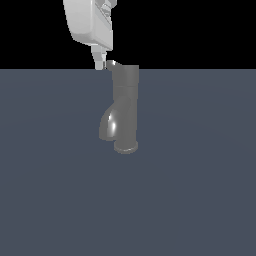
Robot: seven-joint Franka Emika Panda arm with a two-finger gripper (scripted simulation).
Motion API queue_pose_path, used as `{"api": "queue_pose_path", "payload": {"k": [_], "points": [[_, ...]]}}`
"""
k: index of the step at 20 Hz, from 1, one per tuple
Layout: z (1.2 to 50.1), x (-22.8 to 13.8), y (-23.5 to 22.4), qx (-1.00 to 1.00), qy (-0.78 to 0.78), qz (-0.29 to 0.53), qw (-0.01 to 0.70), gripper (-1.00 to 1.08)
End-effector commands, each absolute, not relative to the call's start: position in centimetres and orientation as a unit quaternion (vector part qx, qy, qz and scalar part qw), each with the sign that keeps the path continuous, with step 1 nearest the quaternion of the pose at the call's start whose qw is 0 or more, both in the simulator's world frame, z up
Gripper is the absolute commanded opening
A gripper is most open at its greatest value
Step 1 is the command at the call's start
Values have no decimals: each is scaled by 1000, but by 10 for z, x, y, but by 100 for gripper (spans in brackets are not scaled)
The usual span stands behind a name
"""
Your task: Turn on the faucet by rotating a designated handle.
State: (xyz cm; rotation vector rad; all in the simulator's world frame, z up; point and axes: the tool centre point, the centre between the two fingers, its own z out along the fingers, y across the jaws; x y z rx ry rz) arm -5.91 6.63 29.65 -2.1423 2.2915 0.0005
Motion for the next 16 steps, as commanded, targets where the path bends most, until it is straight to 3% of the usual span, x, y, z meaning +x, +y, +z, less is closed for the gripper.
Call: {"api": "queue_pose_path", "payload": {"k": [1,6,7,16], "points": [[297,-63,28,-665,747,0,0,-100],[297,-71,6,-663,749,0,0,-100],[297,-71,40,-683,730,0,1,-100],[297,-55,-14,-672,741,0,0,-100]]}}
